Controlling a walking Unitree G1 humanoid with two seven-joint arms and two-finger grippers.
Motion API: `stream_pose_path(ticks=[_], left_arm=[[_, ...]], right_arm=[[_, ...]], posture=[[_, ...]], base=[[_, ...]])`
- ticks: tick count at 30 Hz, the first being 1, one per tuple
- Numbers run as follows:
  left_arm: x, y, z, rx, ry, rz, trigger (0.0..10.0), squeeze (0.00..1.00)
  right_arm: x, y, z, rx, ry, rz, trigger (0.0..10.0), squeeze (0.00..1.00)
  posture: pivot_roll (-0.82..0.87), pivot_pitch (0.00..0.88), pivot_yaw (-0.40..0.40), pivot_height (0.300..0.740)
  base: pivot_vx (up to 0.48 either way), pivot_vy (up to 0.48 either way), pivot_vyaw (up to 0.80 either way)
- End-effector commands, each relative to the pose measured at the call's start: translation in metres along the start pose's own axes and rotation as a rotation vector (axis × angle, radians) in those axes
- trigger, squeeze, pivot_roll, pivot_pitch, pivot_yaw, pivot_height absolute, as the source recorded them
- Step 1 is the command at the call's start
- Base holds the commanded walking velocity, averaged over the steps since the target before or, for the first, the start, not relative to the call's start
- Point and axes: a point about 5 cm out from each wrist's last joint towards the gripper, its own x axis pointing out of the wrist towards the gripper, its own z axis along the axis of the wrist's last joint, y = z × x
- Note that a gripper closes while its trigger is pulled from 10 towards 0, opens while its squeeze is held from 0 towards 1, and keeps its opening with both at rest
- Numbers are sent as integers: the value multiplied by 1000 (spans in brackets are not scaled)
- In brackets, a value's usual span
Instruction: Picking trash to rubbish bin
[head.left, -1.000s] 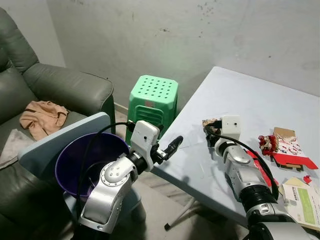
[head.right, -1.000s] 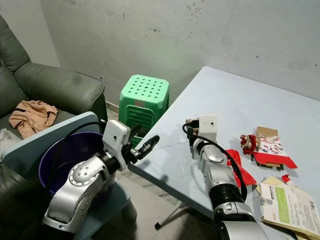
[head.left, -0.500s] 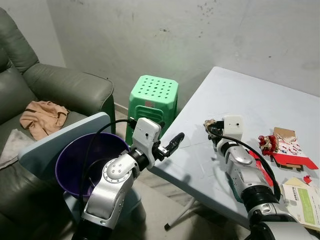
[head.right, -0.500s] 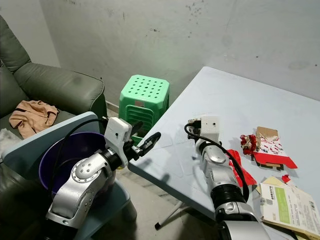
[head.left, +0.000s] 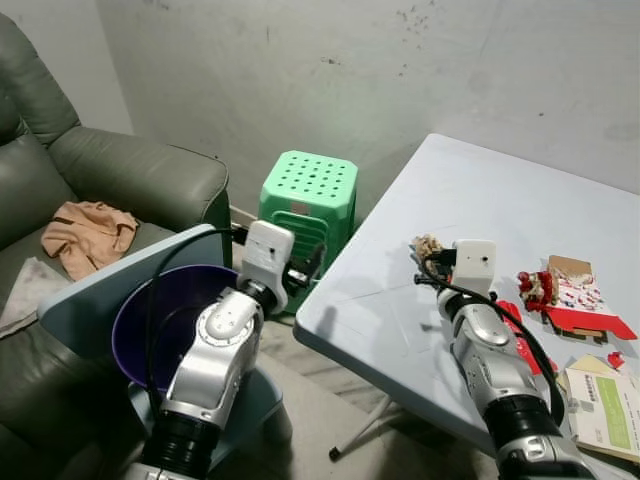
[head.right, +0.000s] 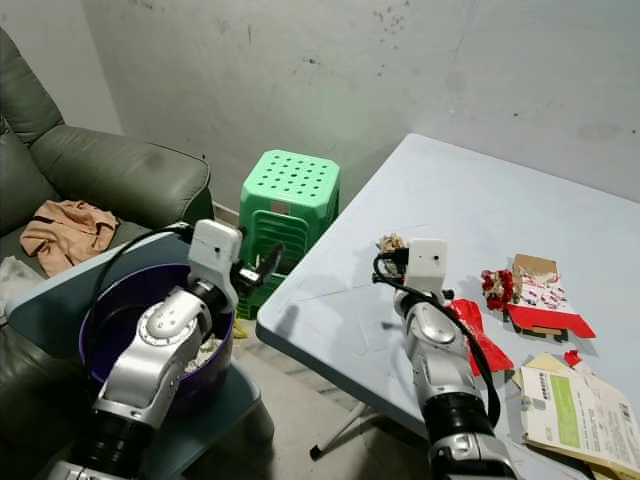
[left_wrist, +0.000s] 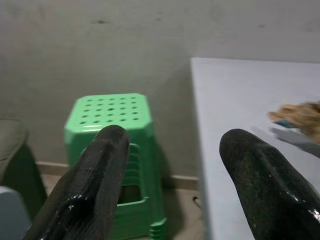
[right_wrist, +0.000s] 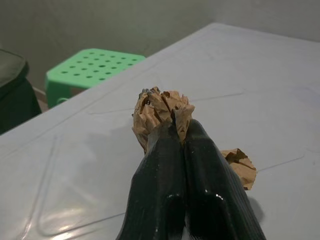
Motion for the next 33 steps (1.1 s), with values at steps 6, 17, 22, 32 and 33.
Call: stream_pose_path(ticks=[6,17,22,32,33], left_arm=[[4,11,0,-3,-2,82,10000,0],[-3,24,-12,-85,4,158,10000,0],[-2,25,-13,-88,7,157,10000,0],[0,25,-13,-121,11,148,10000,0],[0,25,-13,-121,11,148,10000,0]], right_arm=[[-16,8,3,-34,-108,86,10000,0],[-33,24,1,-69,-124,186,10000,0],[-33,28,2,-53,-122,202,10000,0],[-35,29,4,-63,-118,211,10000,0],[-35,29,4,-63,-118,211,10000,0]], posture=[[30,0,-84,740],[39,0,-92,740],[39,0,-93,740],[37,0,-94,740],[37,0,-94,740]], base=[[0,0,0],[0,0,145],[0,0,800],[0,86,800],[0,450,800]])
